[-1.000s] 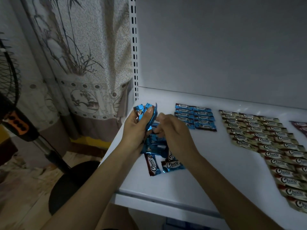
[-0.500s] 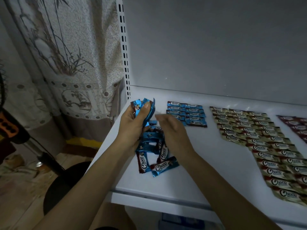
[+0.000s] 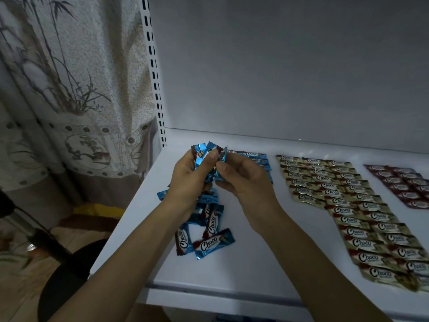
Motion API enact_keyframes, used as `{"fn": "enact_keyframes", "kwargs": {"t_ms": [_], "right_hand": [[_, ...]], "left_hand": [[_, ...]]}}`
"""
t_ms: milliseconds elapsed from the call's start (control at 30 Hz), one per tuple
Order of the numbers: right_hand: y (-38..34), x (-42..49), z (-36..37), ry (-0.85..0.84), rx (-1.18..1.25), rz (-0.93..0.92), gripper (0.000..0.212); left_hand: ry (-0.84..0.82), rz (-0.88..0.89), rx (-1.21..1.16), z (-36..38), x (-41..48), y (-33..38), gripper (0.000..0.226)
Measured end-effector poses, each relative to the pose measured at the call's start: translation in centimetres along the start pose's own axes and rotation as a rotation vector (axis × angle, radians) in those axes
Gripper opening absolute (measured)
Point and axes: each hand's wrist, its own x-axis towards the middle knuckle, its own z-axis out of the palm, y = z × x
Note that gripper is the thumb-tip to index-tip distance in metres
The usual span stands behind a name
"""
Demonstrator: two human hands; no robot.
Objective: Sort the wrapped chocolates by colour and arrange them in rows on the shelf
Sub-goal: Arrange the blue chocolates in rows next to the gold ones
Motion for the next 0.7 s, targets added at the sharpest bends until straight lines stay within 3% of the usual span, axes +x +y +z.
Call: {"fn": "enact_keyframes", "kwargs": {"t_ms": [133, 400, 467, 533, 700], "right_hand": [[-0.2, 0.1, -0.1, -0.017, -0.036, -0.04, 0.019], [0.3, 1.0, -1.8, 0.022, -0.03, 0.016, 0.019], [1.0, 0.9, -2.1, 0.031, -0.058, 0.02, 0.016], [1.8, 0.7, -2.5, 0.064, -0.166, -0.047, 0.014], [2.8, 0.2, -2.7, 0.026, -0.326, -0.219, 0.018]], "left_hand": [[0.005, -0.031, 0.002, -0.6, 0.8, 0.0, 0.015], [0.062, 0.107, 0.141, -1.4, 1.4, -1.3, 0.013], [0.062, 0.119, 0.143, -1.8, 1.0, -1.6, 0.022], [0.051, 0.092, 0.098, -2.0, 0.9, -1.6, 0.031], [0.024, 0.065, 0.072, -1.9, 1.3, -1.3, 0.016]]}}
